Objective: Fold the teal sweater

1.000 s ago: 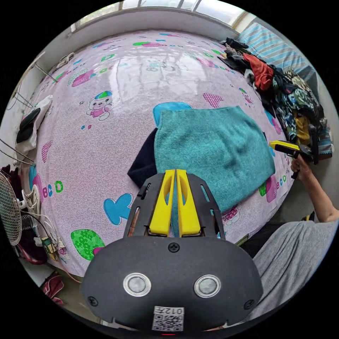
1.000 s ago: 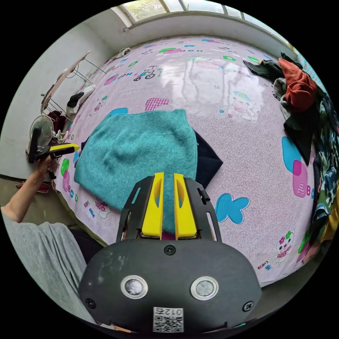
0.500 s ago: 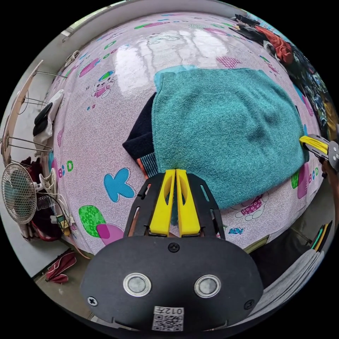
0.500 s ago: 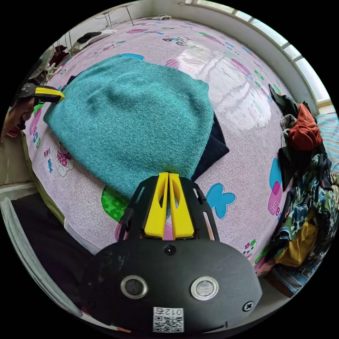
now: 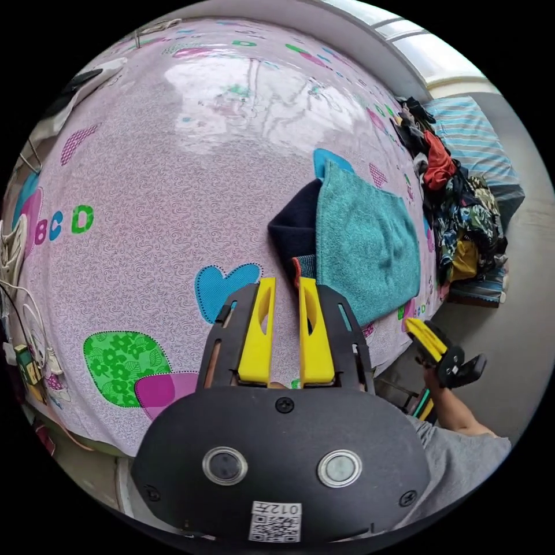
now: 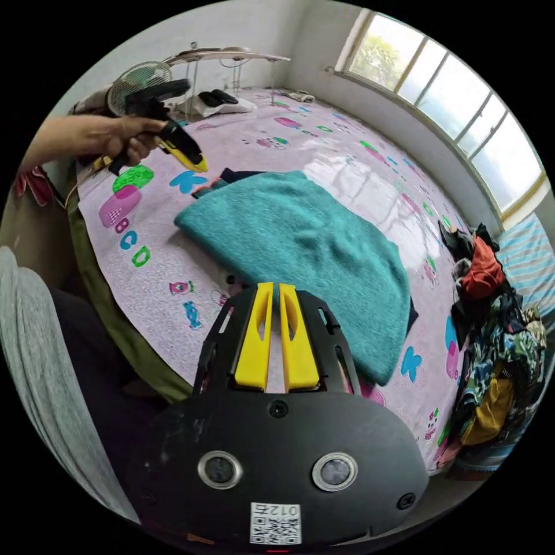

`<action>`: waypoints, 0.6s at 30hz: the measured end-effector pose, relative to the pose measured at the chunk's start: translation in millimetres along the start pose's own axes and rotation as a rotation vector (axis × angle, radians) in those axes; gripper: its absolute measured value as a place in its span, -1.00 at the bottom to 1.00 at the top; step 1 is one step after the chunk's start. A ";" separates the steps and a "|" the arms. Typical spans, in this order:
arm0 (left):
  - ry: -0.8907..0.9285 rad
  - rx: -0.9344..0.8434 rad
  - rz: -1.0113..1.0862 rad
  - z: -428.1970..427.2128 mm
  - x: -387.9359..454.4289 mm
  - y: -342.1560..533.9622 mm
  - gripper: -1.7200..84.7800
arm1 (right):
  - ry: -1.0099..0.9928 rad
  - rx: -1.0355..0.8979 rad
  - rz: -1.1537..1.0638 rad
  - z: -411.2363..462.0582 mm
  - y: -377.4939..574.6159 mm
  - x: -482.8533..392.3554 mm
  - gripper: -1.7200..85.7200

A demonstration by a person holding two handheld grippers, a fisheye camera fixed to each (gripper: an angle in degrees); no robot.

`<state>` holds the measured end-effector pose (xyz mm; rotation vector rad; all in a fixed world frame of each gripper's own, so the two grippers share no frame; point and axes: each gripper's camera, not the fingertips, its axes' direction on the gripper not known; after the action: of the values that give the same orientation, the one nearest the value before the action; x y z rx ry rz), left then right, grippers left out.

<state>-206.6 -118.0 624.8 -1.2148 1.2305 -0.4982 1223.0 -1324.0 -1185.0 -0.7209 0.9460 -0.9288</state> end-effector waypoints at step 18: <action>0.385 -0.066 0.063 -31.5 -94.3 -85.6 -0.65 | 0.160 -0.112 -0.261 185.3 62.1 -82.9 -0.69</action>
<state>-240.7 -82.3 746.4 -1.1644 1.6172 -0.6699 1387.9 -1201.8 -1130.8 -0.8897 1.0676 -1.1838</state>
